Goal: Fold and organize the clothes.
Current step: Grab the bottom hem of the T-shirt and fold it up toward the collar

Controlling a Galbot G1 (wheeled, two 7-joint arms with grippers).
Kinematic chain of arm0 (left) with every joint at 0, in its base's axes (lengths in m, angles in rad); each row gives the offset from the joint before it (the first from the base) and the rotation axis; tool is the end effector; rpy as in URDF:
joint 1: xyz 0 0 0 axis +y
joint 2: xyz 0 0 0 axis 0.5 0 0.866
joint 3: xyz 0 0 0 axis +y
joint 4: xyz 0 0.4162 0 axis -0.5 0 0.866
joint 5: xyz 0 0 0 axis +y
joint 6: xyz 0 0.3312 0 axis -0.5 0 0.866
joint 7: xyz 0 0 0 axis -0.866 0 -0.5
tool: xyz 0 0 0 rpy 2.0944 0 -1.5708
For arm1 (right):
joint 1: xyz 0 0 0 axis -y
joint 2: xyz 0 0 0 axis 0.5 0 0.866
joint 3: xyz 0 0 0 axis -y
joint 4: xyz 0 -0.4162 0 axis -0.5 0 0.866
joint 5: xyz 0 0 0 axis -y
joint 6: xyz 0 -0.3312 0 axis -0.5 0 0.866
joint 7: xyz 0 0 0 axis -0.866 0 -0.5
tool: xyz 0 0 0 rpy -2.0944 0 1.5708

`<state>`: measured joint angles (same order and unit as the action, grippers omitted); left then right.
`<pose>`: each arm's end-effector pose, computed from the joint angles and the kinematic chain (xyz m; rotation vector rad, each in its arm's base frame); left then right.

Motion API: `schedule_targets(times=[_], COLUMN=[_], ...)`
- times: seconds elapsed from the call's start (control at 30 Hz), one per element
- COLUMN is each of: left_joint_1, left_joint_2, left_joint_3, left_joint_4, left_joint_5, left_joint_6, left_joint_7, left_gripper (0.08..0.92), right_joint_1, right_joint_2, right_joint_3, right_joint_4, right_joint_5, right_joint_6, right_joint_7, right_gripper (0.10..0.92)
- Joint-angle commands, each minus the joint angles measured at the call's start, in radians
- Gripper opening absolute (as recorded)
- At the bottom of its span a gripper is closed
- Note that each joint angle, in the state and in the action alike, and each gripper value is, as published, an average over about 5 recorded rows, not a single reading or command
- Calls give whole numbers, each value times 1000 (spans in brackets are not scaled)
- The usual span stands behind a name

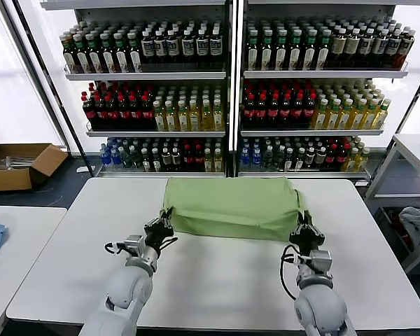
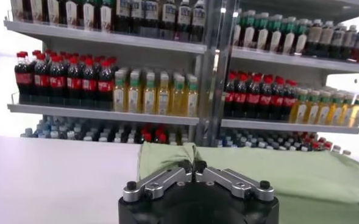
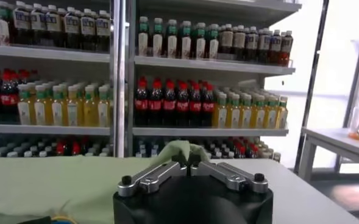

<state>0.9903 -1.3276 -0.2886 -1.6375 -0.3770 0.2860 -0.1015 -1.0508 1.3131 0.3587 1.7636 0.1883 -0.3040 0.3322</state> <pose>0.3437 0.0202 -0.3821 -0.2392 -2.8892 0.1241 0.3194 -0.0383 -0.3558 -0.2083 -2.9909 0.1612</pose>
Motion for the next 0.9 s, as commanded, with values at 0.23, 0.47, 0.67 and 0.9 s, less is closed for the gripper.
schedule_targets(times=[0.23, 0.47, 0.67, 0.9], left_joint_1=[-156, -169, -175, -136], left_joint_2=[-13, -19, -18, -3], left_joint_3=[35, 40, 33, 19], left_joint_4=[238, 248, 223, 106], left_joint_5=[14, 23, 31, 33], left_joint_6=[18, 20, 32, 124], left_joint_7=[7, 7, -3, -42], left_gripper=[84, 84, 135, 329], right_joint_1=[205, 223, 229, 227], right_joint_2=[-13, -21, 6, 49], right_joint_3=[-77, -83, -59, -33], right_joint_4=[-254, -284, -264, -139], right_joint_5=[14, 14, 71, 304], right_joint_6=[-34, -87, -110, -149], right_joint_7=[-37, -70, -54, 91], right_gripper=[111, 126, 272, 454])
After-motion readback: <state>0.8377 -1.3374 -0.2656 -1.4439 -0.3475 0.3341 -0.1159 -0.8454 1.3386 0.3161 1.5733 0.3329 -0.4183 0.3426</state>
